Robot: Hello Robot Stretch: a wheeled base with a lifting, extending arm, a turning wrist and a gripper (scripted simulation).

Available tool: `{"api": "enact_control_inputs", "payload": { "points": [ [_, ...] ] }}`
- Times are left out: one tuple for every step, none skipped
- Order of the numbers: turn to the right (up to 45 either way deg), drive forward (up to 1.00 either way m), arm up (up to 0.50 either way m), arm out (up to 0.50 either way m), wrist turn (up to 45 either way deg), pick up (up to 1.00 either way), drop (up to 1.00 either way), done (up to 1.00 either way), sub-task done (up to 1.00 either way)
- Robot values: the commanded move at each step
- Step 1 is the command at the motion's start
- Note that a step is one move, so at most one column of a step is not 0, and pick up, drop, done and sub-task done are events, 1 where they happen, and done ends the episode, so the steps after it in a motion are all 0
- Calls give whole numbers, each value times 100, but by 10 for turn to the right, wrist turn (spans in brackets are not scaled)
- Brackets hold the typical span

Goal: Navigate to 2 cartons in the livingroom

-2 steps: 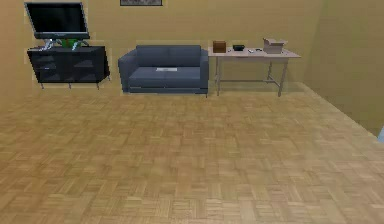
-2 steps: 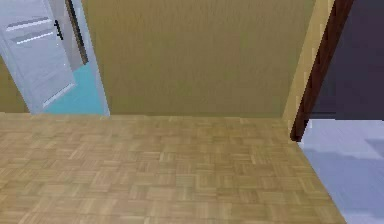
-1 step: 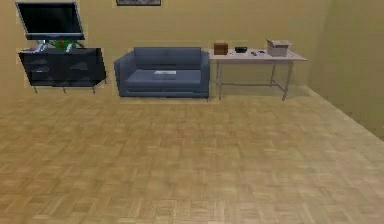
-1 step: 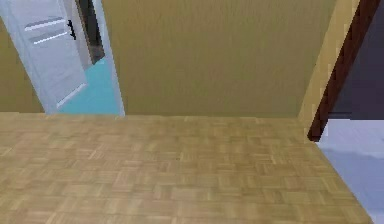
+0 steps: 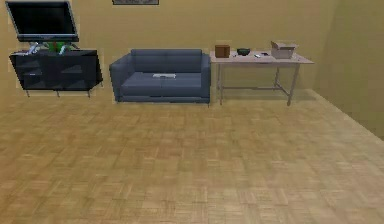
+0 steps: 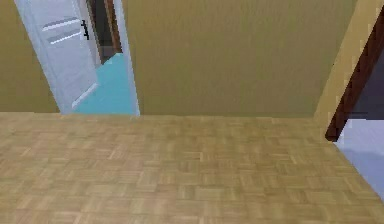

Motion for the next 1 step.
{"api": "enact_control_inputs", "payload": {
  "points": [
    [90, 0, 0, 0, 0, 0, 0, 0, 0]
  ]
}}
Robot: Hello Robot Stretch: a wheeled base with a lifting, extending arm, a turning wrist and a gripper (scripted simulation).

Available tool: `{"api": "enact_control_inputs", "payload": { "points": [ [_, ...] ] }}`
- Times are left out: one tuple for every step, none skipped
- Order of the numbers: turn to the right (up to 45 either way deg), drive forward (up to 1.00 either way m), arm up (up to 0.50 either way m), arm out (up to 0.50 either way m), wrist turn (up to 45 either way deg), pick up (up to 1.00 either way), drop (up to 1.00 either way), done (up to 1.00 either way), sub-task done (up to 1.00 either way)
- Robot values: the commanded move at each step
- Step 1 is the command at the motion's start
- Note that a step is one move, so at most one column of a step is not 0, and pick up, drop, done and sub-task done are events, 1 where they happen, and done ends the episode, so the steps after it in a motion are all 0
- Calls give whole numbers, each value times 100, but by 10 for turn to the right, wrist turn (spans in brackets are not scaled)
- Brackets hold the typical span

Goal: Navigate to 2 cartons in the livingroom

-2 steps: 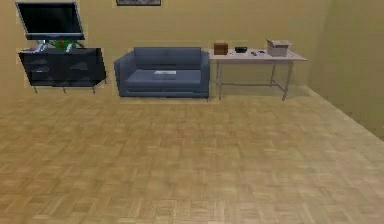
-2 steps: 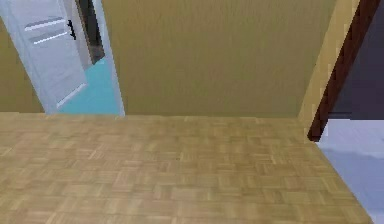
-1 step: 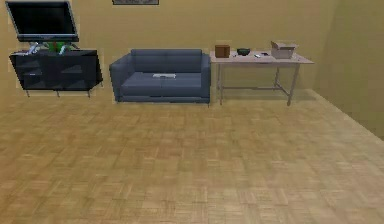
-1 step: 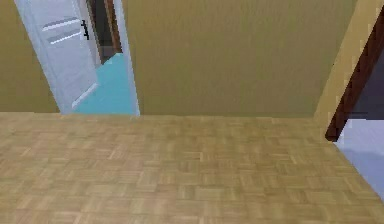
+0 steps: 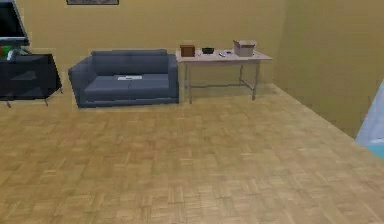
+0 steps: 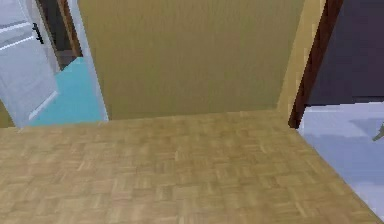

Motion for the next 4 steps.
{"api": "enact_control_inputs", "payload": {
  "points": [
    [0, 100, 0, 0, 0, 0, 0, 0, 0],
    [0, 100, 0, 0, 0, 0, 0, 0, 0],
    [0, 45, 0, 0, 0, 0, 0, 0, 0],
    [0, 0, 0, 0, 0, 0, 0, 0, 100]
  ]
}}
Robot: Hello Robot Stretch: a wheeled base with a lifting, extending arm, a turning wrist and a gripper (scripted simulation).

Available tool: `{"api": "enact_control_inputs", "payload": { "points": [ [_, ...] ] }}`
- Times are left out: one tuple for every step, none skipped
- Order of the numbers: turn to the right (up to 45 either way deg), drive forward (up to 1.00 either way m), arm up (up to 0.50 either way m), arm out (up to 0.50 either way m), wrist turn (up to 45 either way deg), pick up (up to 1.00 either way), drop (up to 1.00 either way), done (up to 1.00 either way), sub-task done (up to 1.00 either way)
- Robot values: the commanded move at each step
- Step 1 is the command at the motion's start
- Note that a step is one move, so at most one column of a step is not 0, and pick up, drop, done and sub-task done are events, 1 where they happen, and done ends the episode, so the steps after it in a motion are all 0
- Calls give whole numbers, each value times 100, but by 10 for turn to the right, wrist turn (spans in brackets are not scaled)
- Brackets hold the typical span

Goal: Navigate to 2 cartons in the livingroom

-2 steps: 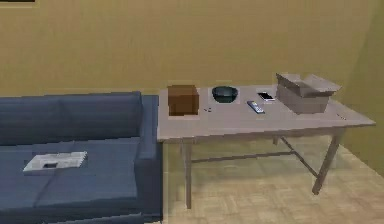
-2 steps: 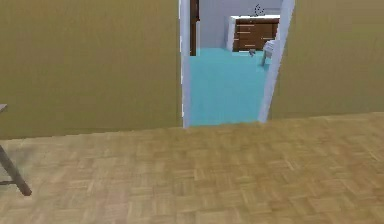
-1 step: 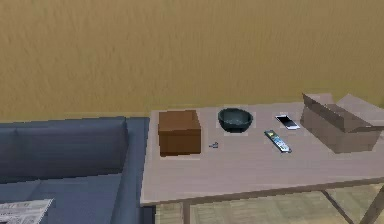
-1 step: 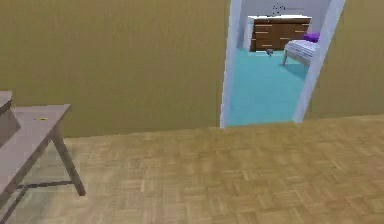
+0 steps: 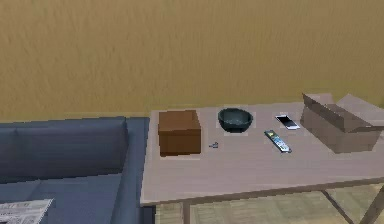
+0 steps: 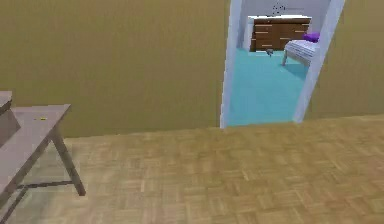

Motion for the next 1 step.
{"api": "enact_control_inputs", "payload": {
  "points": [
    [450, 0, 0, 0, 0, 0, 0, 0, 0]
  ]
}}
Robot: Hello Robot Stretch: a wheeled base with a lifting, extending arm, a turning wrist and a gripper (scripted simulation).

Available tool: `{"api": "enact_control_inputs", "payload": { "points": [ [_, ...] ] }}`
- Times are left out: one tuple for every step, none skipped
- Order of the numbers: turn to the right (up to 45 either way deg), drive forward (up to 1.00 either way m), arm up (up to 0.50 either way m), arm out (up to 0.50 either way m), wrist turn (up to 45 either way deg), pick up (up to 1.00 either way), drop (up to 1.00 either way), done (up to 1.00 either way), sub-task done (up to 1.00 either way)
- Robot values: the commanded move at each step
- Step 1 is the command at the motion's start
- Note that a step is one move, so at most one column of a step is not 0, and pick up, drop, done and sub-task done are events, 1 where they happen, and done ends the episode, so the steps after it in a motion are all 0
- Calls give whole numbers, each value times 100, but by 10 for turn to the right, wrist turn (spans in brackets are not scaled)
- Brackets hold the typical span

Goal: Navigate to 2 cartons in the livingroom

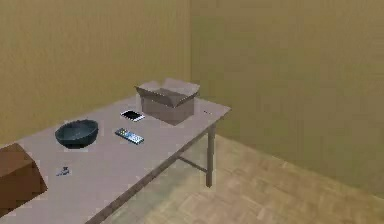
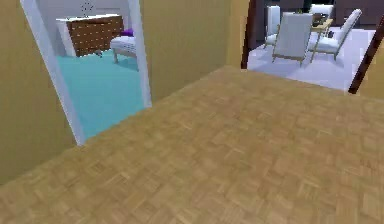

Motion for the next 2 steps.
{"api": "enact_control_inputs", "payload": {
  "points": [
    [360, 0, 0, 0, 0, 0, 0, 0, 0],
    [0, 45, 0, 0, 0, 0, 0, 0, 0]
  ]
}}
